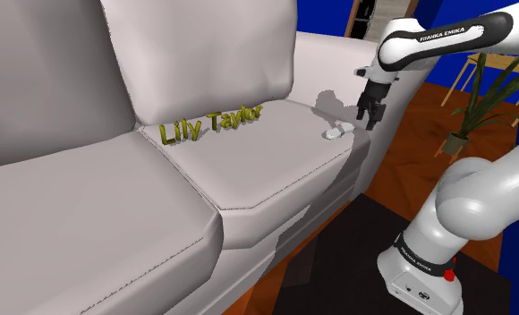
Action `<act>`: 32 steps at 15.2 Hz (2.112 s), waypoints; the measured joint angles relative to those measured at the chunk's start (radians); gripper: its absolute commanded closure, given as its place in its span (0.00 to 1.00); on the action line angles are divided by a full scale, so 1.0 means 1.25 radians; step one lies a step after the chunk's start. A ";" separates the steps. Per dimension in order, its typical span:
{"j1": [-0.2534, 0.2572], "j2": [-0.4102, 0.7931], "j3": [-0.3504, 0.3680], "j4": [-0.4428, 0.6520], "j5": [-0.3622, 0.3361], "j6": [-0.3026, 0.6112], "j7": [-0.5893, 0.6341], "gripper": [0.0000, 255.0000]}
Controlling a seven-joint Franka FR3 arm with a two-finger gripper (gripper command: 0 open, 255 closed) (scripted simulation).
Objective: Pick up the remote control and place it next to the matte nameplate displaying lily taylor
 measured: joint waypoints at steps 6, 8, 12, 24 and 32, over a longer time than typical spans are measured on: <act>0.083 0.200 -0.150 0.114 0.070 0.093 -0.288 0.00; 0.107 0.282 -0.195 0.160 0.127 0.116 -0.399 0.00; 0.113 0.472 -0.234 0.258 0.288 0.152 -0.637 0.00; 0.020 0.688 -0.166 0.360 0.475 0.198 -0.871 0.00; 0.020 0.689 -0.165 0.357 0.477 0.202 -0.872 1.00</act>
